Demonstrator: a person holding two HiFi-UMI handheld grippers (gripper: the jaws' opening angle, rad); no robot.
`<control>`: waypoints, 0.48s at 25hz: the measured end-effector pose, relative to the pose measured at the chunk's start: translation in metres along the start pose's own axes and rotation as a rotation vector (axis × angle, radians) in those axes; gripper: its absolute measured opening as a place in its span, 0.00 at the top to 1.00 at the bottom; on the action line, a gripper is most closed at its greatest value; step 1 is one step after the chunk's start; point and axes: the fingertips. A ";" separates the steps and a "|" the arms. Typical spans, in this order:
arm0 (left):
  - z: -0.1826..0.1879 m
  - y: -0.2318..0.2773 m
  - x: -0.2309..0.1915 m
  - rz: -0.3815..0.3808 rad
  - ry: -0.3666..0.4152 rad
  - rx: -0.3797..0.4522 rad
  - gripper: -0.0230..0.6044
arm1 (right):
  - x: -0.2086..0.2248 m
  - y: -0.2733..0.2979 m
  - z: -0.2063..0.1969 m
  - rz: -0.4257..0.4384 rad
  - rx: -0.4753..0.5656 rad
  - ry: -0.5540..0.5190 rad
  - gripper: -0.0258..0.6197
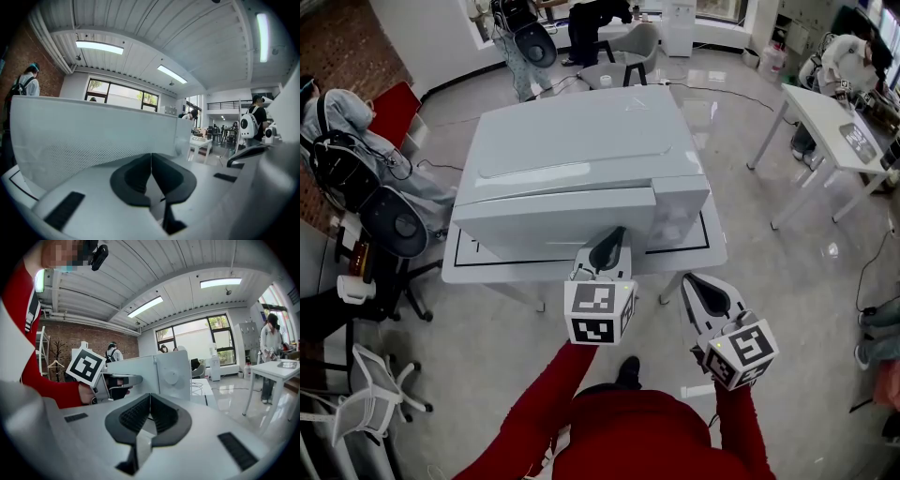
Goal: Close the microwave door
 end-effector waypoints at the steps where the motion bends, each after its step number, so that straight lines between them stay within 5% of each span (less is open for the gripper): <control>1: 0.000 0.000 0.000 0.004 -0.011 -0.001 0.94 | 0.000 0.001 -0.001 0.003 -0.003 -0.003 0.94; 12: 0.002 0.002 0.003 0.004 -0.015 -0.004 0.94 | -0.003 0.010 0.004 0.019 -0.011 -0.011 0.94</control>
Point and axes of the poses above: the fingertips, and each gripper's own axes: y forward along the fingers, x to its right, z out of its top, and after that the axes turned 13 degrees about y, right-handed
